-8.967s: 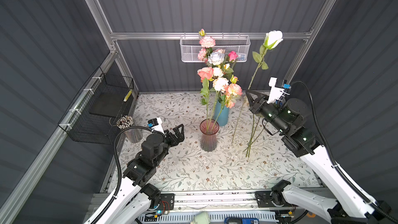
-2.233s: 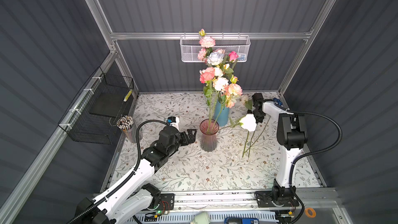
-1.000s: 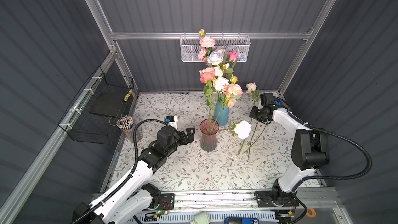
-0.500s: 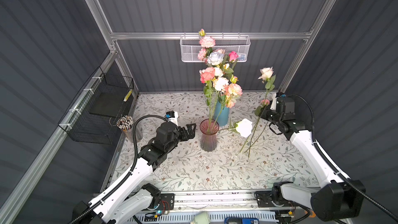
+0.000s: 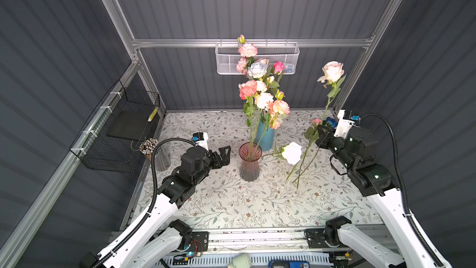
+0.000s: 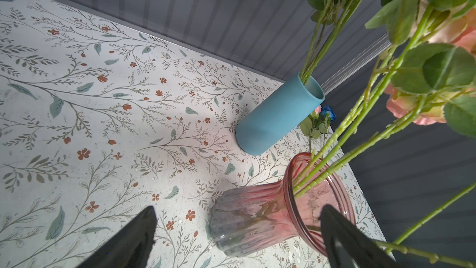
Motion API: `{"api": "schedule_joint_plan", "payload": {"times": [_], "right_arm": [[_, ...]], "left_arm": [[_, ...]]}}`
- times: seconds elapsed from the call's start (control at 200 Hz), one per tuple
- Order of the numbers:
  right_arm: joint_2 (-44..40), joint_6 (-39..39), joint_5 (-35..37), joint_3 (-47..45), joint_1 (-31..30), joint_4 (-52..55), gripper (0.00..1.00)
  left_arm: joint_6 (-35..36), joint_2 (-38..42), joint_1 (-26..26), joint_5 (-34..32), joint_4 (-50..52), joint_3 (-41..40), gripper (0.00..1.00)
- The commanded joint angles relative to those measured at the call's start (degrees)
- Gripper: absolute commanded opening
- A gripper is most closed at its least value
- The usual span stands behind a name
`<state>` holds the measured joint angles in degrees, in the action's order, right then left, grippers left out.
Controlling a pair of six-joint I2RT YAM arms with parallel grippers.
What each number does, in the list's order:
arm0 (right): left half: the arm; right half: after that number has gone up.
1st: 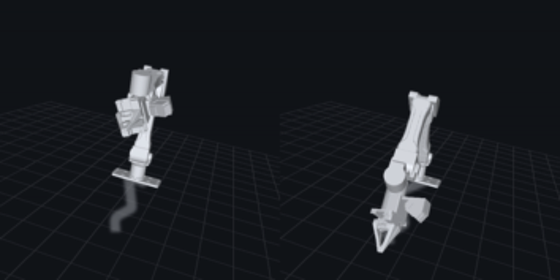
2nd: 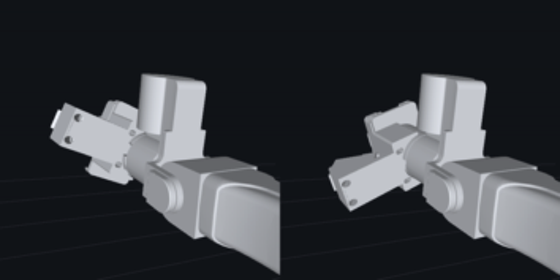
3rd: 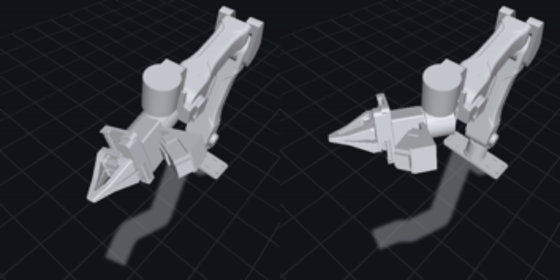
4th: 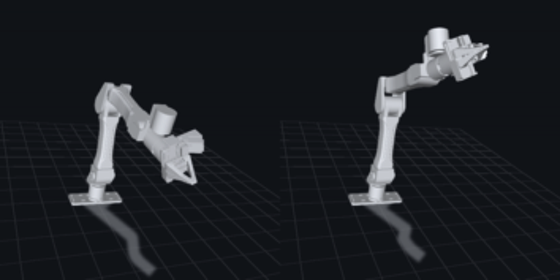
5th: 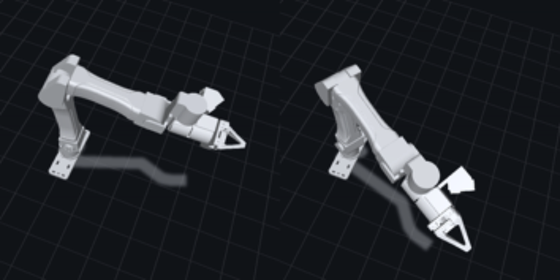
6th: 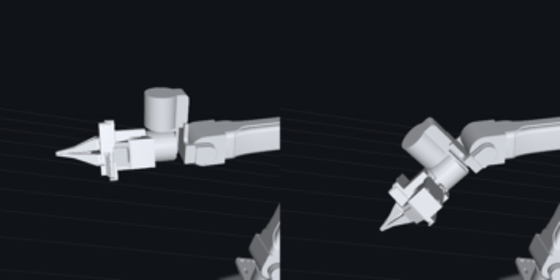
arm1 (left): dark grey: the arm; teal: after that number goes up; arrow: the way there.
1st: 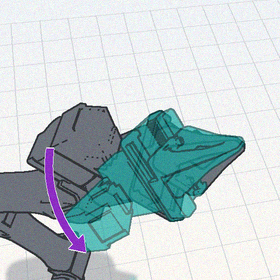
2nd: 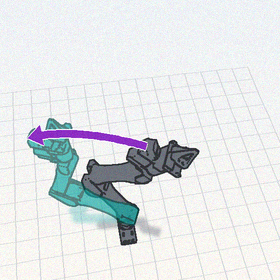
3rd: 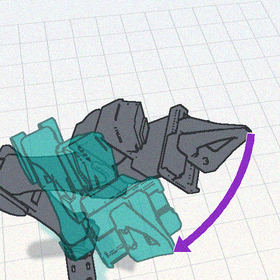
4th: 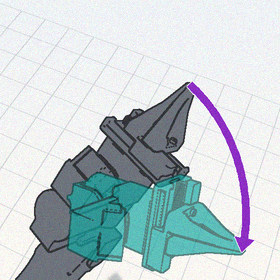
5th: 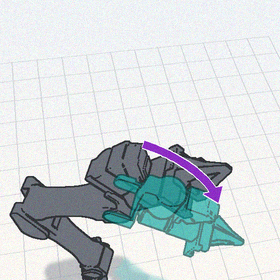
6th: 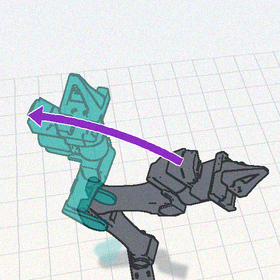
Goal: Arrange flowers in a vase
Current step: Place the flower in the vase.
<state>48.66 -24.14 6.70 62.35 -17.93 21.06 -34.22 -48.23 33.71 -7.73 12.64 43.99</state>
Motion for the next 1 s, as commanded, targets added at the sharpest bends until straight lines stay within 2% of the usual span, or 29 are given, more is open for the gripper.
{"api": "schedule_joint_plan", "payload": {"times": [0.0,0.22,0.575,0.996], "right_arm": [[-1.5,1.8,2.4,3.4,-2.3,-1.5,0.0],[0.0,3.2,3.3,8.5,-8.7,-6.4,0.0],[10.0,6.7,5.3,15.7,-17.6,-15.8,0.0],[19.4,9.0,4.7,18.7,-20.4,-21.0,0.0]], "left_arm": [[1.5,1.7,0.0,-2.3,2.2,2.3,0.99],[1.7,2.5,0.0,-3.0,3.3,3.2,0.99],[1.6,3.8,0.0,-3.3,4.4,3.1,0.99],[1.4,4.5,0.0,-3.2,4.1,2.1,1.0]]}}
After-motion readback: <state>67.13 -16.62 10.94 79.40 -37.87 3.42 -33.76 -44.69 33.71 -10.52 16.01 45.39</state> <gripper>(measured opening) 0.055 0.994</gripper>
